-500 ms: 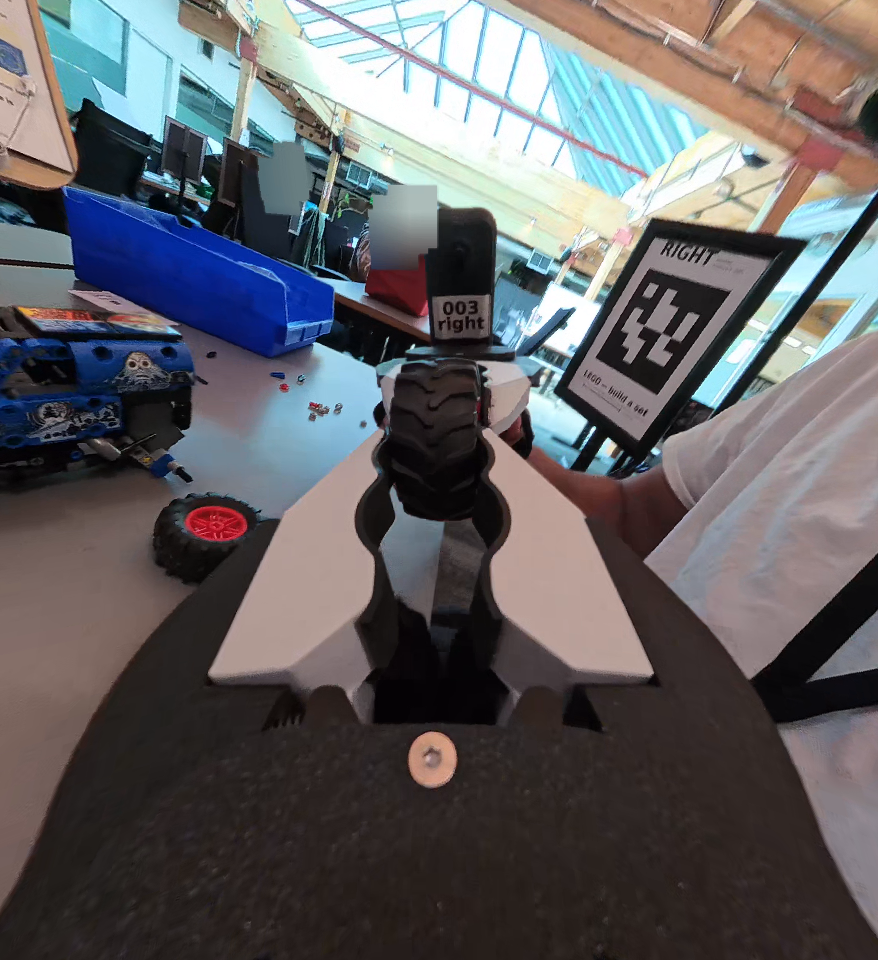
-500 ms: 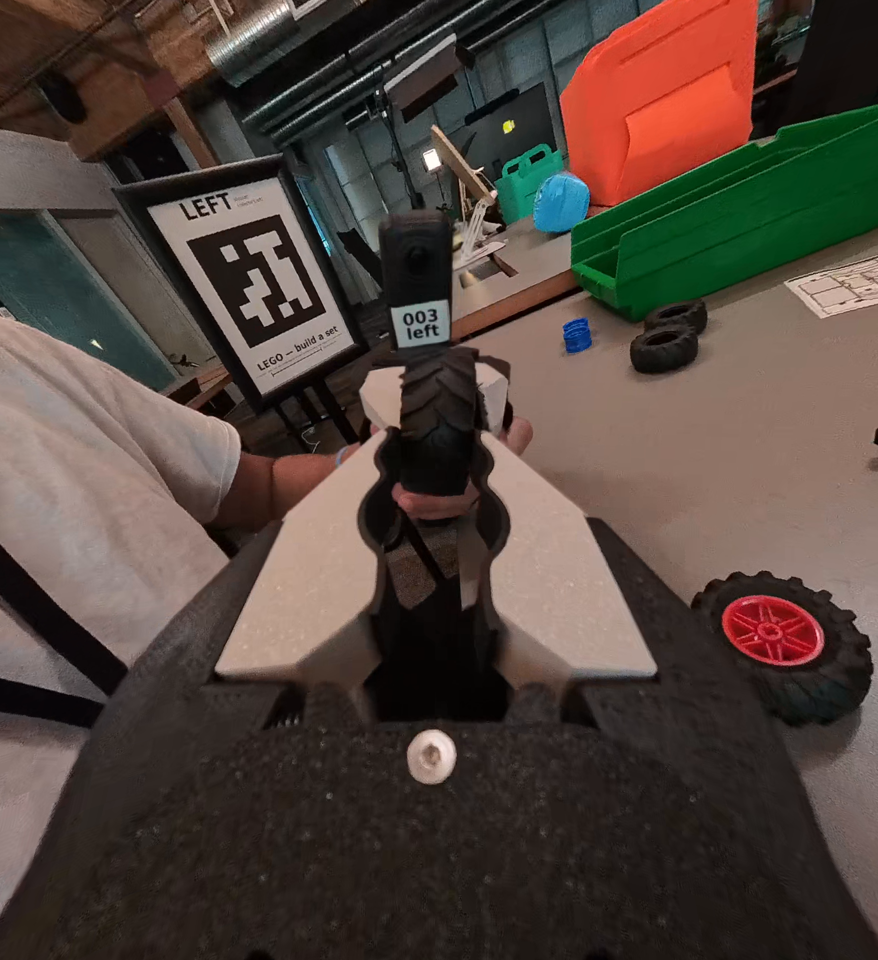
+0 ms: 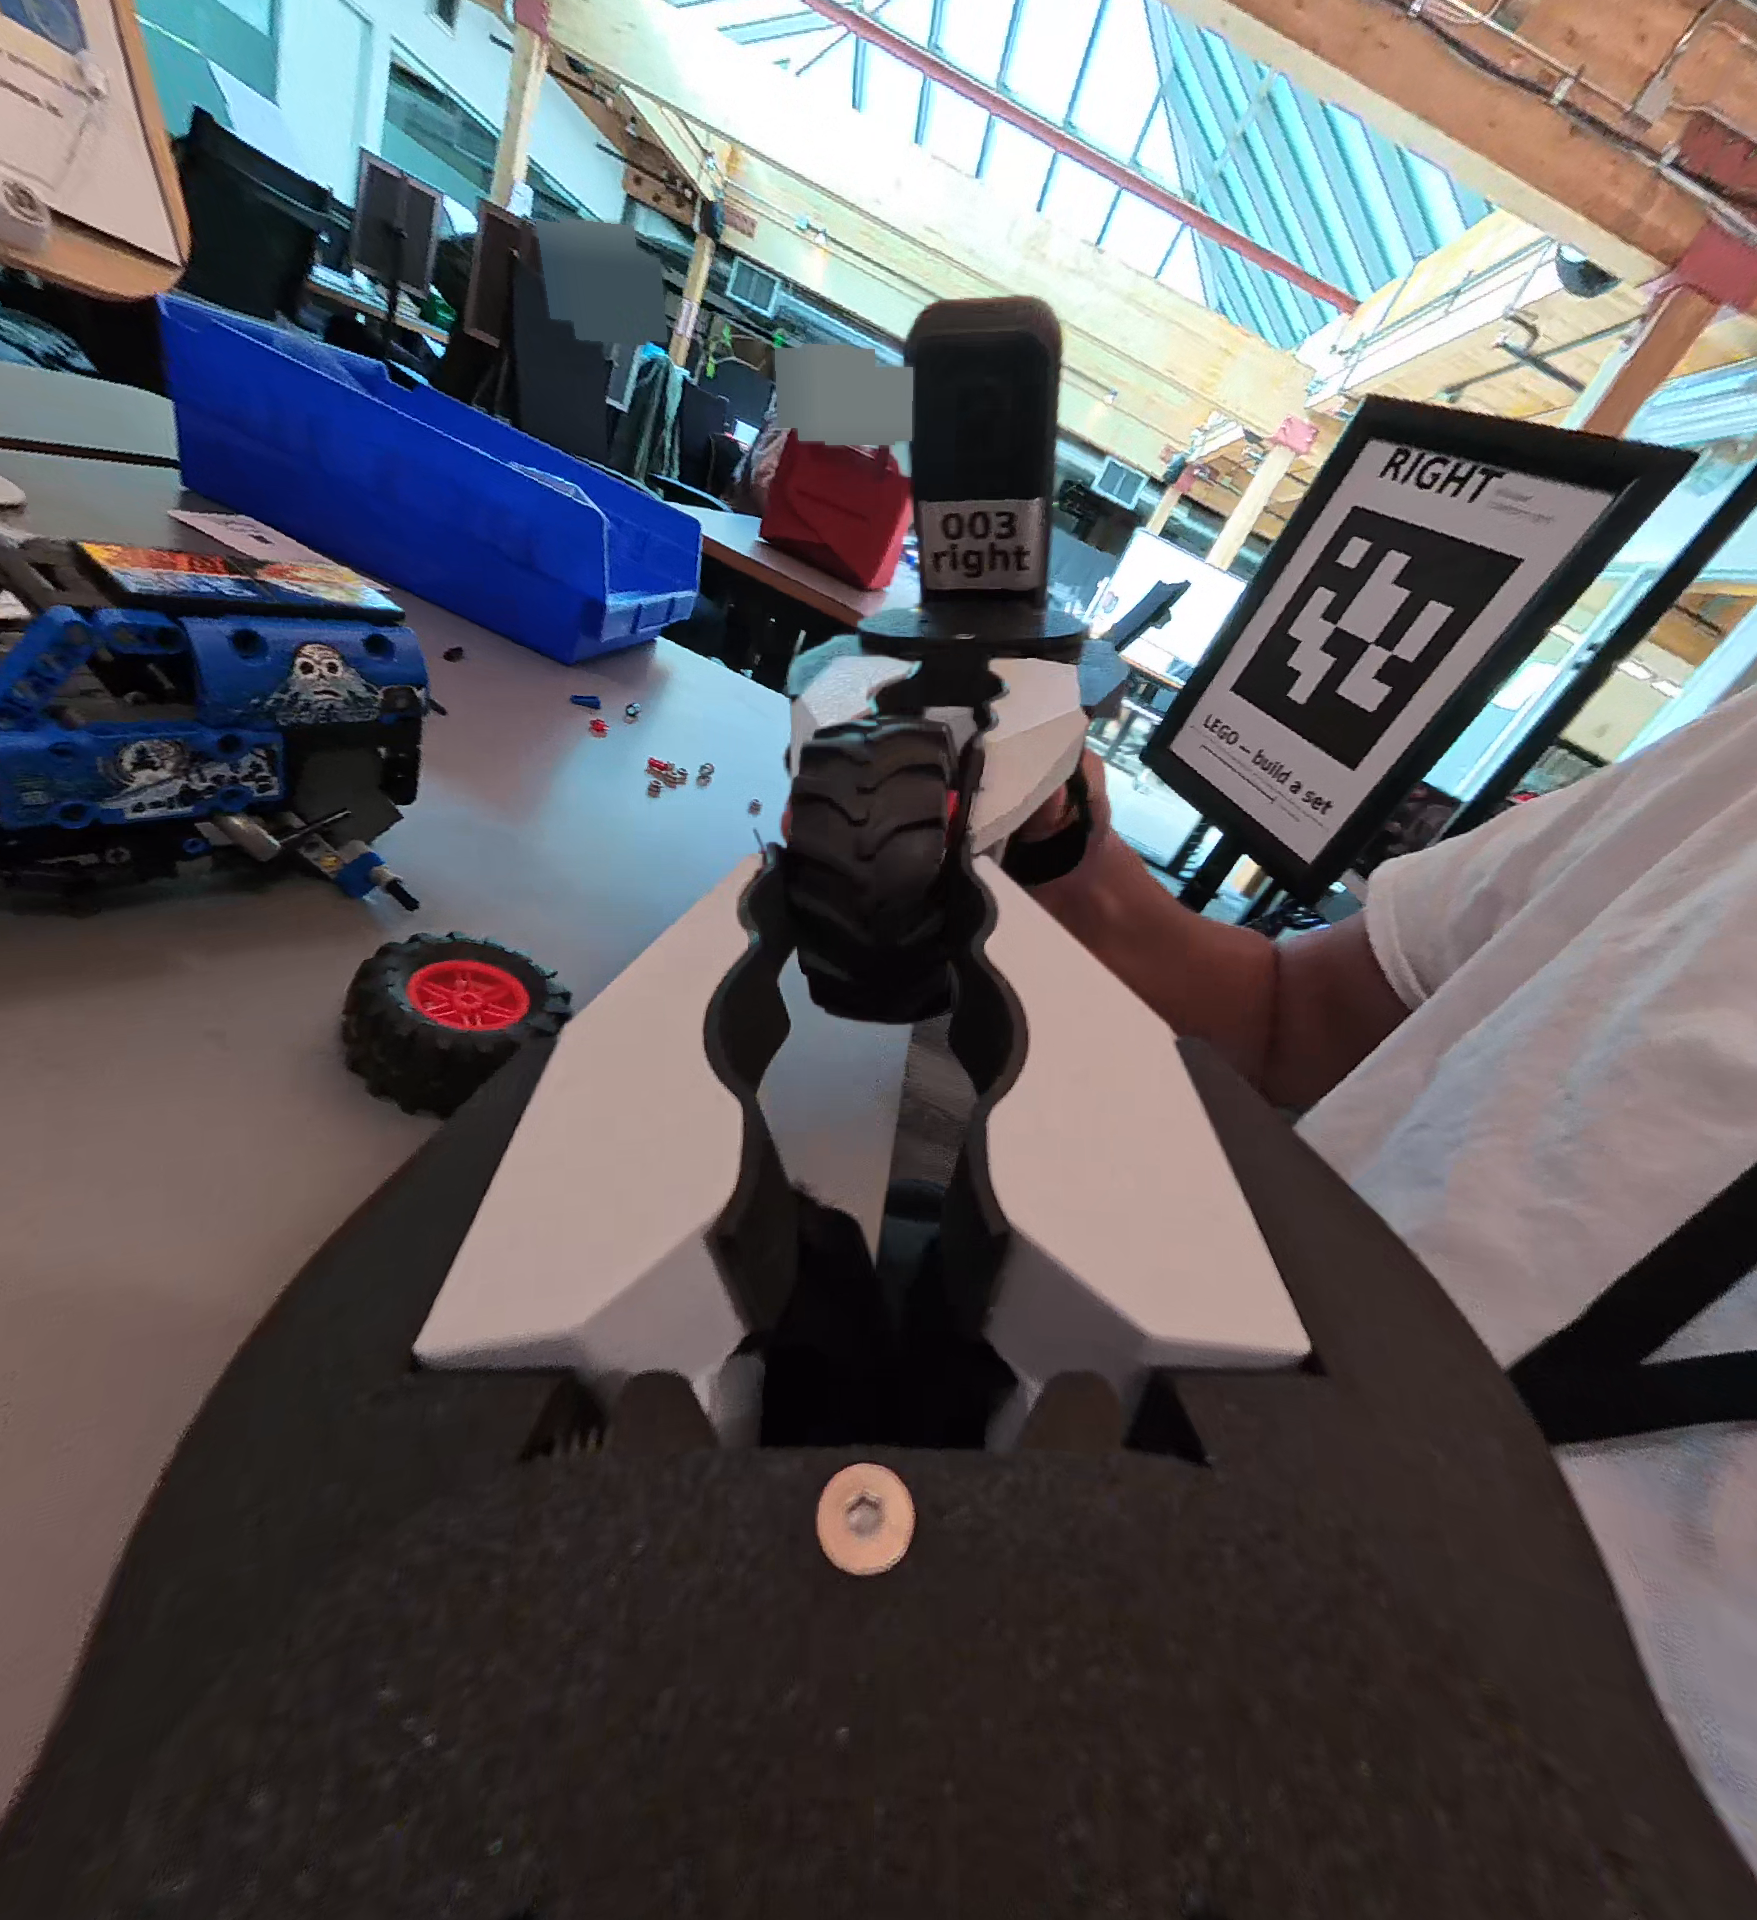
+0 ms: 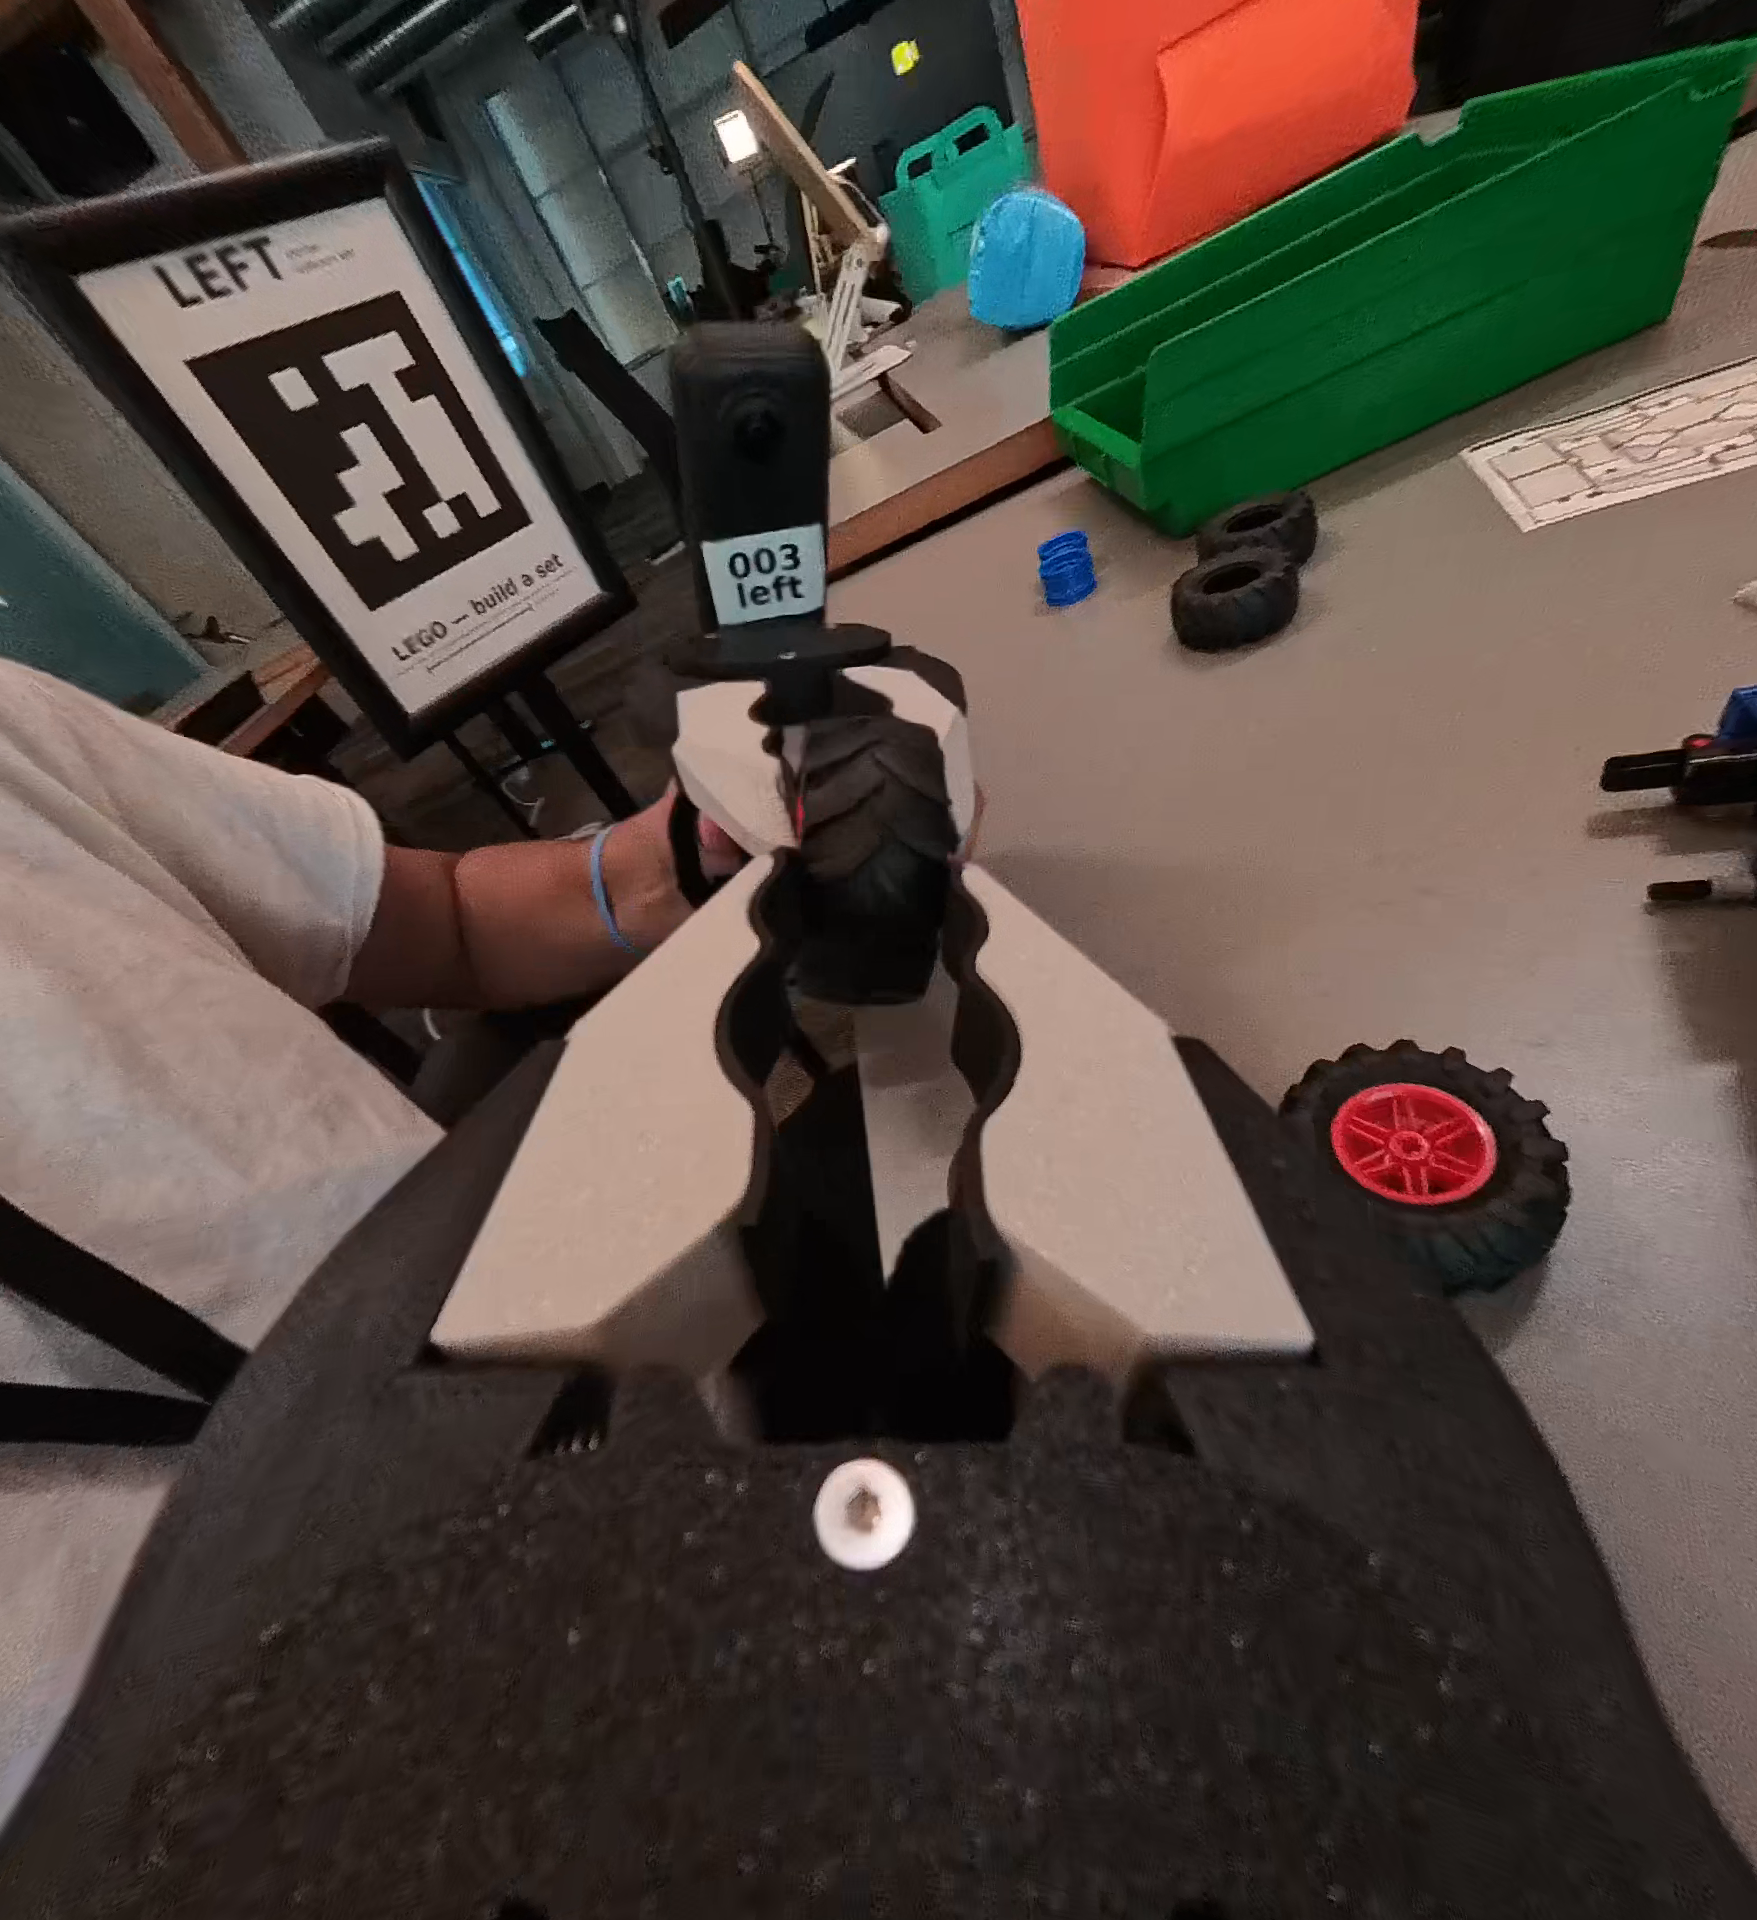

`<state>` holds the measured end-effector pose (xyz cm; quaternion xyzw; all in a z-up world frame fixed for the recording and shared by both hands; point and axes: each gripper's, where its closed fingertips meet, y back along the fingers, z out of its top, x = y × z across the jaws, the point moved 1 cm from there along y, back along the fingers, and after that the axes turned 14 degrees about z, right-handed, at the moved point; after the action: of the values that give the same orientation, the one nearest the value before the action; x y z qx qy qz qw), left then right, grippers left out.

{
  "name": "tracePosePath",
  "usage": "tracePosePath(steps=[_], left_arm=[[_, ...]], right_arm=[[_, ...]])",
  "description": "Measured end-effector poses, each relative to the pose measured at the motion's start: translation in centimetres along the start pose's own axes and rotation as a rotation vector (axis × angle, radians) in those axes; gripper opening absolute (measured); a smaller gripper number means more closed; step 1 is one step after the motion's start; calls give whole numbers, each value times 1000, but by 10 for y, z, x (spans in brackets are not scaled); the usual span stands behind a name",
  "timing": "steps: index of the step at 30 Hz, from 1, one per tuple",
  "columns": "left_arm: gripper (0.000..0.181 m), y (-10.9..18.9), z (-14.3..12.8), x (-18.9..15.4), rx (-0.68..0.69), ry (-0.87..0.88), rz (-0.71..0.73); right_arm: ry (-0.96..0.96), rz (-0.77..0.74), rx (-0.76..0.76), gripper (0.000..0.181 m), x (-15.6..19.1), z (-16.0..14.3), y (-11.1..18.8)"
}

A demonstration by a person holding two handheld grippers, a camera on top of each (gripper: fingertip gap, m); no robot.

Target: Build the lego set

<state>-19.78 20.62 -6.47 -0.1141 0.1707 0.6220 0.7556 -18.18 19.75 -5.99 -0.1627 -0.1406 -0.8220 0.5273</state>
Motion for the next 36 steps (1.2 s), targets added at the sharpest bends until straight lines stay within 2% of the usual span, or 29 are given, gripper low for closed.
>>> tracePosePath(steps=[9, 12, 20, 24, 27, 28, 31, 36], left_arm=[[26, -8, 1, 7, -57, -179, 216], [25, -8, 4, 6, -78, -238, 273], [23, -13, 5, 15, -86, -255, 405], [25, -12, 6, 13, -80, -236, 361], [26, -9, 10, 7, -78, -119, 224], [27, -8, 10, 4, -71, -64, 170], [27, -6, 12, 0, -83, 72, 69], [27, -8, 8, -2, -53, 40, 57]], right_arm=[[187, -292, 52, 25, -8, 9, 5], [215, -345, 55, 24, -8, 12, 6], [360, -541, 98, 25, -16, 14, 9], [304, -446, 88, 27, -14, 14, 9], [279, -275, 32, 29, -4, 16, 7], [269, -232, 7, 39, -3, 17, 8], [261, -145, 19, 43, 0, 10, 3], [384, -183, 44, 33, 5, 11, 0]])
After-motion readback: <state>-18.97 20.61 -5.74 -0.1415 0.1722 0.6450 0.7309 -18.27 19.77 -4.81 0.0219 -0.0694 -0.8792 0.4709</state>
